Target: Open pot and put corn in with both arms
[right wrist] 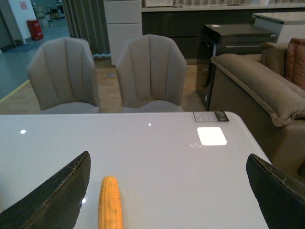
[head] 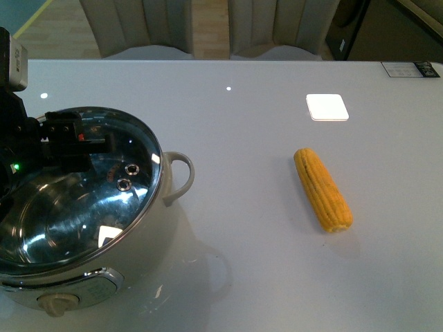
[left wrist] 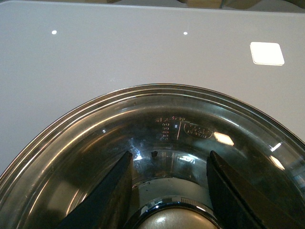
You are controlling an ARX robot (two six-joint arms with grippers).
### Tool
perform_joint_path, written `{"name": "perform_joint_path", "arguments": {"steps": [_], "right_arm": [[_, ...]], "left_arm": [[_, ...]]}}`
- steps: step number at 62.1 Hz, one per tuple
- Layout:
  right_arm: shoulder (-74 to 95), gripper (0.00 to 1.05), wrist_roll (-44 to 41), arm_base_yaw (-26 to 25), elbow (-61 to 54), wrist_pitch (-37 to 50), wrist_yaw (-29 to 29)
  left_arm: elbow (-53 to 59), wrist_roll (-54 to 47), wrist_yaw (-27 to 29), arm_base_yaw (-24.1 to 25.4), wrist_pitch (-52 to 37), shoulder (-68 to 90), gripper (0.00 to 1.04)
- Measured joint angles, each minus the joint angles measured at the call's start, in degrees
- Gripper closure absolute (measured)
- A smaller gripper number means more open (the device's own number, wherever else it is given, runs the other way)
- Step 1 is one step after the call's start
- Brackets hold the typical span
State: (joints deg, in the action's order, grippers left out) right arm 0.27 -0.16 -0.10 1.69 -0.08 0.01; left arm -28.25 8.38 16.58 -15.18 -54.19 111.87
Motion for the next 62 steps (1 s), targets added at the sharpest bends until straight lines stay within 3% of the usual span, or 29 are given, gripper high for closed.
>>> {"name": "perform_joint_path", "arguments": {"steps": [27, 62], "right_arm": [[0.0, 0.09, 0.0, 0.0, 0.0, 0.0, 0.0], [0.0, 0.09, 0.0, 0.0, 0.0, 0.0, 0.0]], "left_arm": [[0.0, 0.1, 0.2, 0.3, 3.2, -2.4, 0.64], [-2.4, -1.3, -0.6, 1.5, 14.5, -17.5, 0.64]]}}
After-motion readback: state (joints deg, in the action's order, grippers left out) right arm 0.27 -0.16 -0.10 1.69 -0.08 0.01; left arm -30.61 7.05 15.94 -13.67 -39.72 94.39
